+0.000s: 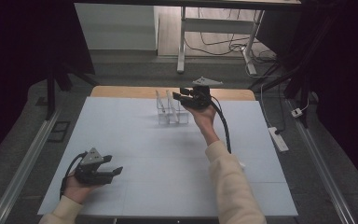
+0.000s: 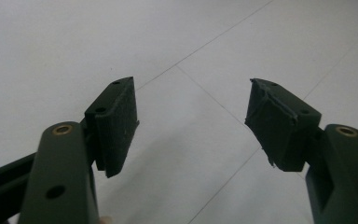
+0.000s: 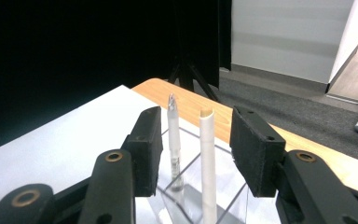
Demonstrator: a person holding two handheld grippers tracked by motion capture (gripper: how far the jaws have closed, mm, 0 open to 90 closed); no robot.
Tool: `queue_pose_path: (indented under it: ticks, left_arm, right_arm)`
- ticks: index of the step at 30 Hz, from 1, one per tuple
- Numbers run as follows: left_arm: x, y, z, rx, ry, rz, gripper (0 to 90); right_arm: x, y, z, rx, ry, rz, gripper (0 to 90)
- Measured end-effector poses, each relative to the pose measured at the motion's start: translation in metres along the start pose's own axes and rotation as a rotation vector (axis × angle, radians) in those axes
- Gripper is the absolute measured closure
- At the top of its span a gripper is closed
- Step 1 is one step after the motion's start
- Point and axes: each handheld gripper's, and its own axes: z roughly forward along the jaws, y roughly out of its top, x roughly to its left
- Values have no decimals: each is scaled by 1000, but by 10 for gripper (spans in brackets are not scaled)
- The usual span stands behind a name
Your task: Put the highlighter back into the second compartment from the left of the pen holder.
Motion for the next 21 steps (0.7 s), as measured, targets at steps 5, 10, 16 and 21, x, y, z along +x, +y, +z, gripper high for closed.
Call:
queue_pose_path:
  ticks: [5, 10, 16, 21]
  left_arm:
    - [1, 0, 1, 2, -1, 1, 336]
    - [1, 0, 2, 8, 0, 3, 336]
    - [0, 0, 2, 8, 2, 4, 336]
    - [-1, 0, 2, 8, 3, 6, 336]
  right_arm:
    - [0, -5, -9, 11, 10, 1, 537]
    - [1, -13, -21, 32, 10, -14, 537]
    - [5, -21, -39, 60, -2, -33, 535]
    - [10, -28, -55, 79, -5, -56, 535]
